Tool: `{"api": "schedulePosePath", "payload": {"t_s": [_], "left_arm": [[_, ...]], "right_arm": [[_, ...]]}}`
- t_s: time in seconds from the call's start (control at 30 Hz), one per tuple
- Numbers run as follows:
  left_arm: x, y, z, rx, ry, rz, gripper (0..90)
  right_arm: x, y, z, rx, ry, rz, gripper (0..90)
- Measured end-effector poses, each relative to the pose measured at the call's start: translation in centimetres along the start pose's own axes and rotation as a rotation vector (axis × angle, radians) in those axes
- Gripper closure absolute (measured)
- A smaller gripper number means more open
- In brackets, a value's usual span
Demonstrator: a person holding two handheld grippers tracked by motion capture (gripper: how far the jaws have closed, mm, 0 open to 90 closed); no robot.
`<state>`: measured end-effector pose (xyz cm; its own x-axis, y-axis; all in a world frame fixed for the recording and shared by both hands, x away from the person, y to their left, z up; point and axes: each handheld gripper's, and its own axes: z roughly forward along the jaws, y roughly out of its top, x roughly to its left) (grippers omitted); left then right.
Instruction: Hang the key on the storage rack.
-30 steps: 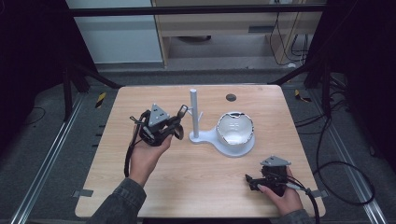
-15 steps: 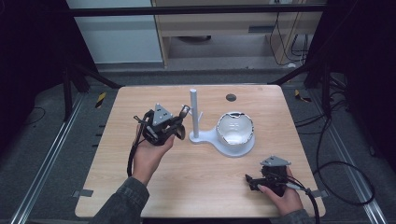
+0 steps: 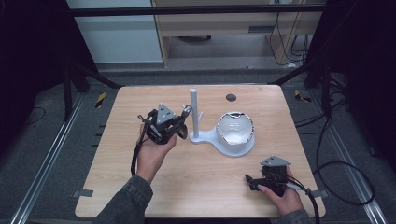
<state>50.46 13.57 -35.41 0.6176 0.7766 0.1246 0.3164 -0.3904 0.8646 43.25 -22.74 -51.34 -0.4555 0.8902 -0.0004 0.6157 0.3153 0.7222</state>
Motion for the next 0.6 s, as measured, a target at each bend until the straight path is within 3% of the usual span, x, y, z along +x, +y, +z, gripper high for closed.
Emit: {"api": "schedulePosePath", "payload": {"t_s": [0.6], "left_arm": [[0.0,-0.4,1.5,0.002,0.008,-0.028,80.0]], "right_arm": [[0.0,0.0,0.0,0.0,0.0,0.0,0.4]]}}
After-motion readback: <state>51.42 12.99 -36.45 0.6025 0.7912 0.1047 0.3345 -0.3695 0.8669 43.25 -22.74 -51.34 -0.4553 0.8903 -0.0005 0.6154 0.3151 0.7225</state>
